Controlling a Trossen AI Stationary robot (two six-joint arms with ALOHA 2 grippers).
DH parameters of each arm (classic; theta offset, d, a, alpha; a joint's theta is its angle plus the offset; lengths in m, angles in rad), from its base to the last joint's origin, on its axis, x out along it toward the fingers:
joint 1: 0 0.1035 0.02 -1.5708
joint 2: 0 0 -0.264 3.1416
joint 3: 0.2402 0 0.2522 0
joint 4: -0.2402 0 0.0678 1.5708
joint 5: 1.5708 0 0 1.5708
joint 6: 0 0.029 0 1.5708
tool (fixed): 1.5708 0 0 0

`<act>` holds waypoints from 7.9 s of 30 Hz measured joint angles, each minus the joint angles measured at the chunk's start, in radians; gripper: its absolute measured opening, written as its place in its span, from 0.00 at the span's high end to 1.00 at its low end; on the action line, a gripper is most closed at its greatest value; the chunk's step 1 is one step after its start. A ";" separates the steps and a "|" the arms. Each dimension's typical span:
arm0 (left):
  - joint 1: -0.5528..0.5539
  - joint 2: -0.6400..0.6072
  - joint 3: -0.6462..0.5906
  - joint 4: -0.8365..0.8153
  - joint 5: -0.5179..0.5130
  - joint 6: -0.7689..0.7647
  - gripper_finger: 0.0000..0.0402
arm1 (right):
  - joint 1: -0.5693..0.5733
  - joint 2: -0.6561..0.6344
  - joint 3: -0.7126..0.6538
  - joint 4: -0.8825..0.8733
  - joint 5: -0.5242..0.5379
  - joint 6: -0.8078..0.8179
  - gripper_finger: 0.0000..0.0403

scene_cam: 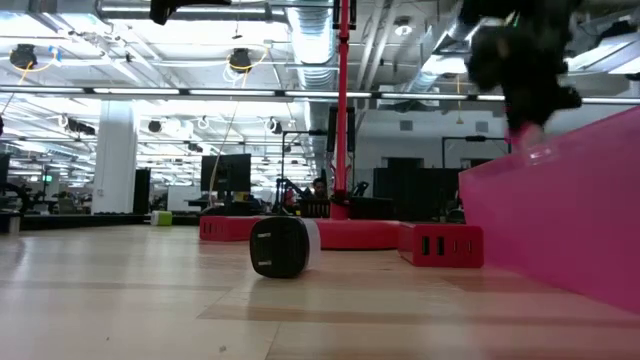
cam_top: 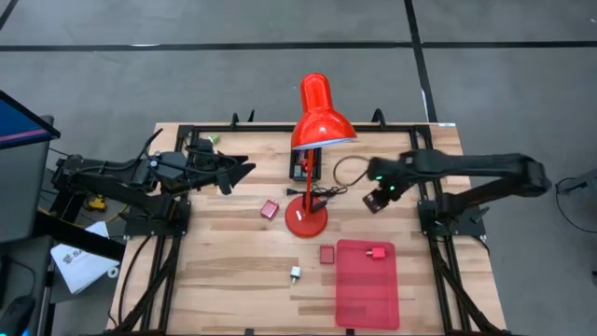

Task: Pick & Place Office items
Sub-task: Put the white and pink charger adapter into the red bin, then put the bottom red charger adapter into the red bin

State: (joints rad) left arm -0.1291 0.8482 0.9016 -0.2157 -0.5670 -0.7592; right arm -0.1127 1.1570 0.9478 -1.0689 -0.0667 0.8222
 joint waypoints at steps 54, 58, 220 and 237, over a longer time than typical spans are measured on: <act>-0.018 0.000 0.000 -0.014 0.304 0.079 0.29 | 0.883 0.687 0.454 0.106 -0.171 0.373 0.71; -0.018 0.000 0.000 -0.016 0.303 0.080 0.29 | 0.885 0.691 0.455 0.111 -0.177 0.339 0.71; -0.370 0.291 -0.458 0.107 0.571 0.098 0.88 | 0.695 0.241 0.827 0.175 1.048 0.277 0.39; -0.368 0.373 -0.363 -0.010 0.620 -0.388 0.31 | 0.685 0.239 0.827 0.173 1.055 0.275 0.39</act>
State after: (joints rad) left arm -0.4969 1.2215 0.5383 -0.2258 0.0525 -1.1468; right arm 0.5728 1.3964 1.7748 -0.8963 0.9886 1.0969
